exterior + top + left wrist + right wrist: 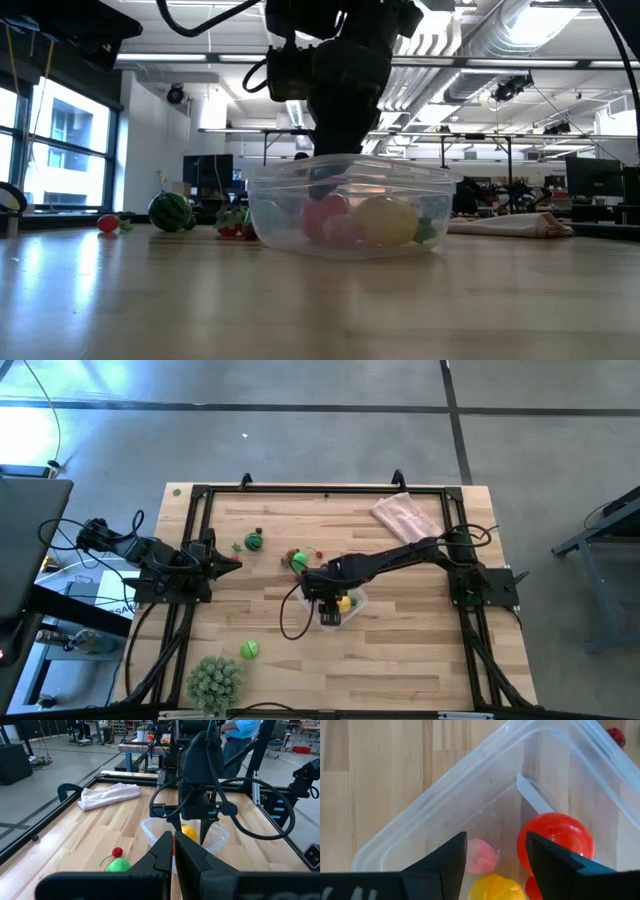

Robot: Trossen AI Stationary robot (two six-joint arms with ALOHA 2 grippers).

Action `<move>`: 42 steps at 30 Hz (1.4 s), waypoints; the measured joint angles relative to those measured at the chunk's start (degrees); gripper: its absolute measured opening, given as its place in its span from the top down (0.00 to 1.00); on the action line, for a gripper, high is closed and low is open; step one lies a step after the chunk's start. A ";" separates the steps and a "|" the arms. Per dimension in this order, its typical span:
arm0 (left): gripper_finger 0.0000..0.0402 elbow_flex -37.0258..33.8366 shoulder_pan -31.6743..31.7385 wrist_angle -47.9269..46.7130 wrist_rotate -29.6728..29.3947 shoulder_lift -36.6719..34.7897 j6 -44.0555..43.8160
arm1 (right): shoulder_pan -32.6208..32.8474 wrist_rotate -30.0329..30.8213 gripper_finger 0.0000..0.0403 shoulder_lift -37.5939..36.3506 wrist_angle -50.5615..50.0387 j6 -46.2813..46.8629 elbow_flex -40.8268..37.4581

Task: Pick and placing Produce into tupperware
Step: Put the red cherry into the transparent container

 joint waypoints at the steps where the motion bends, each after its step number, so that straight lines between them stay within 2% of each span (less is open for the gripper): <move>1: 0.98 -0.01 0.01 0.00 0.02 0.00 0.02 | 0.00 -0.10 0.52 0.04 -0.83 0.37 0.43; 9: 0.98 -0.01 0.00 0.00 0.00 0.00 0.02 | 0.00 0.12 0.52 0.07 -11.33 -0.79 9.51; 18: 0.98 0.00 0.00 0.00 0.01 0.00 0.01 | -0.30 13.39 0.52 0.06 -27.15 -5.44 28.86; 24: 0.98 0.00 -0.01 0.00 0.02 0.00 0.02 | -2.48 19.09 0.52 -0.02 -35.52 -1.30 41.99; 29: 0.98 -0.01 -0.01 0.02 0.02 0.00 0.01 | -6.00 19.70 0.52 -4.66 -33.59 3.96 37.65; 33: 0.98 -0.01 -0.01 -0.02 0.02 0.00 0.00 | -10.19 18.73 0.52 -5.20 -34.65 5.90 35.53; 39: 0.98 0.01 0.01 -0.01 0.02 0.00 0.00 | -17.13 5.09 0.52 -5.28 -24.29 4.49 27.63; 42: 0.98 0.01 -0.02 0.00 0.02 0.00 0.02 | -20.26 1.84 0.52 -5.28 -19.31 3.34 21.50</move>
